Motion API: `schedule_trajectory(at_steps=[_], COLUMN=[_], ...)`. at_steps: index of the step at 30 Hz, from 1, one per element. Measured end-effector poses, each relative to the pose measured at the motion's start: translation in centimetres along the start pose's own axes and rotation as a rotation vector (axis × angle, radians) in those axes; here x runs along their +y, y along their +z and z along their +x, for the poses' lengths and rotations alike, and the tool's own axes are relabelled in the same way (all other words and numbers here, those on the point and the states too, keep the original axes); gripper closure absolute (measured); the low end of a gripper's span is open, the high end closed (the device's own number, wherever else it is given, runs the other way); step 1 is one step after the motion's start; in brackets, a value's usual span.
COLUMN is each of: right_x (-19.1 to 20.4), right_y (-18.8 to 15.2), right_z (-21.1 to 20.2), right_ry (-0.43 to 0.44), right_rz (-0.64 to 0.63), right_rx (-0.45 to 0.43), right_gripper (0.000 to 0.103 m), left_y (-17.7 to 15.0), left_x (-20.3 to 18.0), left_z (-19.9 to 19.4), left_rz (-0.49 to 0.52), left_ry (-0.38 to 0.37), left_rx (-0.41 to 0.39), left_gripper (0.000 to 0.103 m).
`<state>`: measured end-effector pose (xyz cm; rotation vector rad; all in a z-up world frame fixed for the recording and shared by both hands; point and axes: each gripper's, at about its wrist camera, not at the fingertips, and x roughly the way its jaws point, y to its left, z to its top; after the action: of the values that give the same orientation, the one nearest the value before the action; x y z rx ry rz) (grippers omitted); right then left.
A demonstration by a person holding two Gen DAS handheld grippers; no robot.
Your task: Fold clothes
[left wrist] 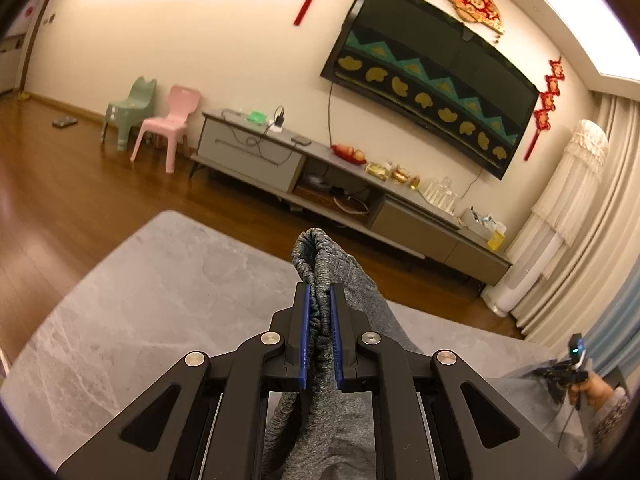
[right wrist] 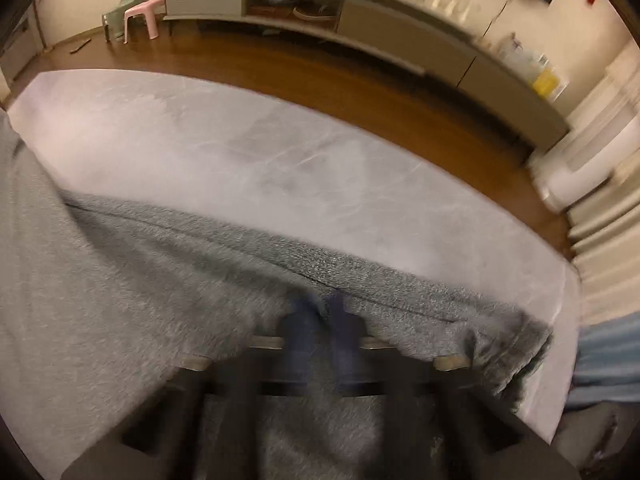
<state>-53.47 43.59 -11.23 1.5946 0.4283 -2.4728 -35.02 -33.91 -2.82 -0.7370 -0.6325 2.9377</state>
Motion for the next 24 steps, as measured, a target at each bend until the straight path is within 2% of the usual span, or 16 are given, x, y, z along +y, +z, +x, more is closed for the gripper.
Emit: schedule_trajectory(at_steps=[1, 2, 4, 5, 7, 8, 10, 11, 13, 14, 15, 17, 19, 21, 23, 24], right_x=[-0.3, -1.7, -4.6, -5.6, -7.6, -7.7, -6.8, -6.4, -5.2, -4.6, -3.8, -2.4, -2.2, -4.0, -7.1, -8.0], right_y=[-0.2, -0.3, -0.5, -0.5, -0.6, -0.7, -1.0, -1.2, -2.7, -3.8, -5.5, -7.2, -9.2, -11.6, -14.7, -16.0], right_z=[-1.0, -2.1, -4.3, -4.4, -4.2, -3.7, -2.3, -2.4, -4.2, -5.1, -6.2, -6.9, -6.5, -5.9, -6.3, -7.3], right_ry=[0.01, 0.024, 0.055, 0.031, -0.029, -0.042, -0.005, -0.015, -0.062, -0.049, -0.019, -0.025, -0.102, -0.22, -0.372, -0.372], right_rz=[0.009, 0.085, 0.254, 0.325, 0.465, 0.502, 0.522, 0.524, 0.522, 0.519, 0.509, 0.475, 0.455, 0.504, 0.633, 0.714], right_rx=[-0.027, -0.072, -0.166, -0.179, -0.196, -0.193, -0.117, -0.111, -0.138, -0.156, -0.176, -0.169, -0.115, -0.052, 0.002, -0.023], right_gripper=[0.099, 0.099, 0.099, 0.1, 0.098, 0.096, 0.075, 0.066, 0.06, 0.052, 0.043, 0.038, 0.038, 0.038, 0.038, 0.038], left_y=[0.2, 0.3, 0.1, -0.2, -1.2, -1.8, -3.2, -3.7, -4.3, -4.4, -4.3, -4.1, -4.0, -4.3, -4.5, -4.6], left_x=[0.2, 0.7, 2.0, 2.7, 4.4, 5.0, 6.1, 6.3, 6.8, 7.1, 7.4, 7.5, 7.0, 5.9, 4.7, 4.1], left_z=[-0.1, 0.0, 1.2, 2.1, 4.9, 6.0, 8.0, 8.6, 9.2, 9.3, 8.9, 7.6, 6.7, 5.9, 4.9, 4.3], left_rz=[-0.005, -0.018, -0.062, -0.079, -0.136, -0.159, -0.191, -0.186, -0.19, -0.199, -0.223, -0.265, -0.271, -0.256, -0.238, -0.224], left_ry=[0.013, 0.041, 0.144, 0.203, 0.327, 0.345, 0.362, 0.382, 0.437, 0.464, 0.47, 0.45, 0.416, 0.381, 0.342, 0.321], left_rx=[-0.013, -0.02, -0.015, -0.002, 0.075, 0.108, 0.178, 0.209, 0.266, 0.287, 0.287, 0.269, 0.27, 0.294, 0.316, 0.329], left_gripper=[0.094, 0.094, 0.093, 0.093, 0.091, 0.089, 0.081, 0.072, 0.07, 0.069, 0.066, 0.059, 0.057, 0.057, 0.057, 0.057])
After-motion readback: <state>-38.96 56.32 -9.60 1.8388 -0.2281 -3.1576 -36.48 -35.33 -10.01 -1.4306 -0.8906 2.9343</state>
